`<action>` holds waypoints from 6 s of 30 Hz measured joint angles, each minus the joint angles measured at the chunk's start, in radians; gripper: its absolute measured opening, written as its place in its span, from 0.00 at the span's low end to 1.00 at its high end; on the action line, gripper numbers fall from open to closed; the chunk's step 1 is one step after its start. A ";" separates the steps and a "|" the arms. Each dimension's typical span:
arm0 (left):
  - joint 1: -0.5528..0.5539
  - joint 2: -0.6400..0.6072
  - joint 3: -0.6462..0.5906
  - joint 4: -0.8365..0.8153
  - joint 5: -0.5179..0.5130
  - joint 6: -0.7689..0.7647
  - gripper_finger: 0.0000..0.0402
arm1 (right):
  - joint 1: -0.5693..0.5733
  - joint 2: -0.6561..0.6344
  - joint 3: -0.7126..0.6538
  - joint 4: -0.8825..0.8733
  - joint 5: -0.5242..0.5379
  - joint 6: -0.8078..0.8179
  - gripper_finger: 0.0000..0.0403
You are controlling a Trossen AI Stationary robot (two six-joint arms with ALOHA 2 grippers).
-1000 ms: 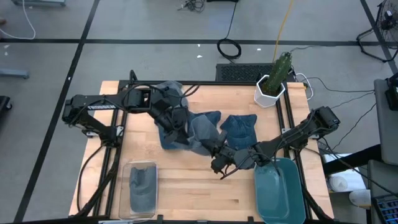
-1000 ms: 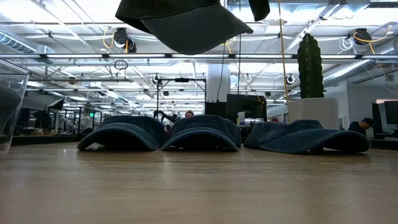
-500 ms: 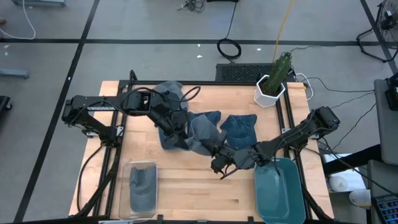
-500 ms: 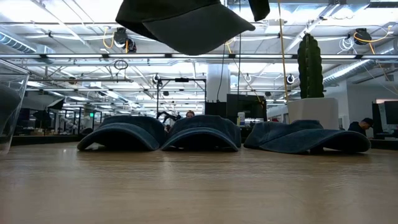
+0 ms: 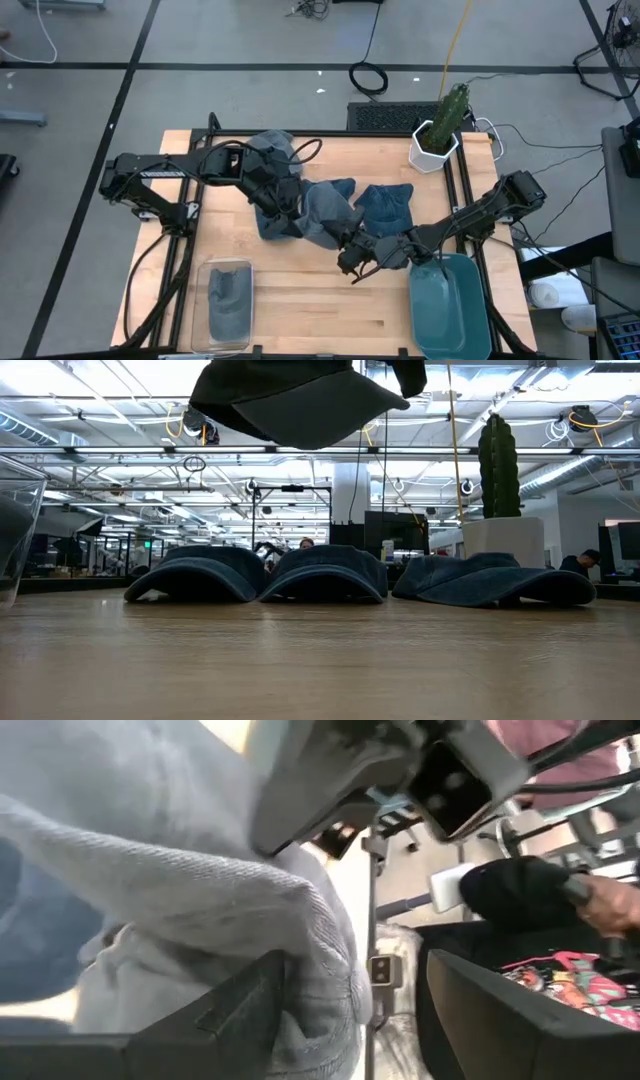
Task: Pick & Place hat
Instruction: Put the right gray cap into the transparent bin
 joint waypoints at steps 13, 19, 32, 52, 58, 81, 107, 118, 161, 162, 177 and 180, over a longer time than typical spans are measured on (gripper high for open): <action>0.046 0.001 0.063 -0.121 -0.116 0.057 0.63 | 0.000 0.000 0.000 0.001 0.000 0.001 0.00; 0.027 0.036 0.065 -0.132 -0.172 0.081 0.63 | 0.000 0.000 0.000 0.001 0.000 0.003 0.00; 0.009 0.136 0.064 -0.228 -0.175 0.231 0.63 | 0.001 0.000 -0.001 -0.022 -0.028 0.016 0.00; 0.063 0.097 0.063 -0.090 -0.008 0.382 0.07 | 0.001 0.000 0.000 -0.021 -0.026 0.034 0.00; 0.045 0.085 0.148 -0.158 -0.045 0.430 0.06 | -0.001 0.000 0.000 -0.015 -0.026 0.113 0.03; -0.099 0.084 0.455 -0.504 -0.363 0.500 0.05 | -0.012 -0.207 0.001 -0.360 -0.131 0.698 0.71; -0.536 0.037 0.457 -0.749 -0.562 -0.089 0.05 | -0.022 -1.010 -0.543 -0.001 -0.201 0.589 0.72; -0.831 0.044 0.457 -0.751 -0.713 -0.619 0.05 | -0.022 -1.027 -0.557 0.008 -0.206 0.562 0.71; -1.074 0.253 0.455 -0.752 -0.721 -1.086 0.05 | -0.022 -1.010 -0.557 0.054 -0.206 0.419 0.71; -1.070 0.253 0.455 -0.752 -0.721 -1.071 0.05 | -0.022 -1.010 -0.557 0.054 -0.206 0.418 0.71; -1.049 0.252 0.455 -0.752 -0.611 -1.056 0.05 | -0.022 -1.009 -0.557 0.050 -0.206 0.400 0.72; -1.076 0.249 0.455 -0.752 -0.581 -1.077 0.05 | -0.022 -1.009 -0.557 0.050 -0.206 0.400 0.72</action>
